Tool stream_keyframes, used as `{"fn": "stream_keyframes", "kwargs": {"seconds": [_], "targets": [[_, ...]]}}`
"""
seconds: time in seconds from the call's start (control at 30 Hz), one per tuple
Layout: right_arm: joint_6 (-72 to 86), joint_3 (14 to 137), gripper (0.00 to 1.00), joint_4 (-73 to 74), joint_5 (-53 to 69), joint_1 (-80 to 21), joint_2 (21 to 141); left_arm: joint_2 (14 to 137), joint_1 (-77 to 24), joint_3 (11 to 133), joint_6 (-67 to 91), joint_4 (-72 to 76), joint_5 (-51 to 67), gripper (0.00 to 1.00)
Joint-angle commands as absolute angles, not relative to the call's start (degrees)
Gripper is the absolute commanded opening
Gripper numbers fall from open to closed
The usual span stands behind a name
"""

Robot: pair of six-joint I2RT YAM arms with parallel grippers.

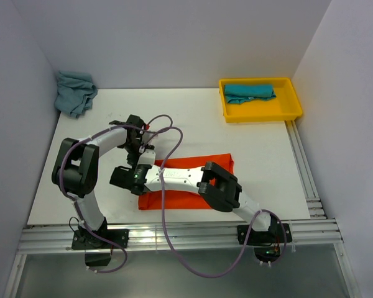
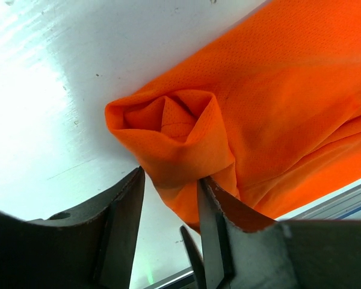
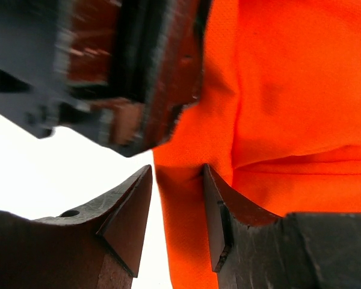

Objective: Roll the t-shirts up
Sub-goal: Roll the tshirt

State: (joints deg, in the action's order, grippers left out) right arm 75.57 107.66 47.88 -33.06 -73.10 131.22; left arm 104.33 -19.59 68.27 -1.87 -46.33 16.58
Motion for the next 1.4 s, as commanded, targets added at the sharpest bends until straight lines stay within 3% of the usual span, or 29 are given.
{"fn": "stream_keyframes", "kwargs": {"seconds": [0.0,0.33,0.53,0.63,0.77,1.03,1.37], "targets": [[77.8,104.9,0.48,54.8,-30.8,-73.9,133.5,101.3,-19.7,70.4,-1.7,-45.3,16.9,0.46],[77.2,102.7,0.47,53.7,-29.2,-73.9,133.8,99.1,-16.1,71.0,-2.0,-44.0,19.6,0.51],[75.9,98.9,0.39,49.0,-27.2,-73.9,132.2,95.6,-11.8,71.4,-2.6,-43.5,26.2,0.55],[73.7,93.4,0.33,40.7,-24.6,-73.6,129.3,93.5,-9.6,70.9,-3.0,-42.8,29.3,0.56],[71.6,82.3,0.15,18.7,-17.9,-72.4,123.5,90.6,-7.3,69.4,-3.3,-41.5,32.1,0.57],[70.0,69.9,0.1,-10.9,-9.2,-69.9,117.2,88.2,-1.5,66.0,-5.2,-39.2,35.9,0.54],[77.6,60.7,0.09,-27.3,-5.5,-66.4,117.8,86.7,-0.2,58.7,-7.4,-34.6,33.0,0.52]]}}
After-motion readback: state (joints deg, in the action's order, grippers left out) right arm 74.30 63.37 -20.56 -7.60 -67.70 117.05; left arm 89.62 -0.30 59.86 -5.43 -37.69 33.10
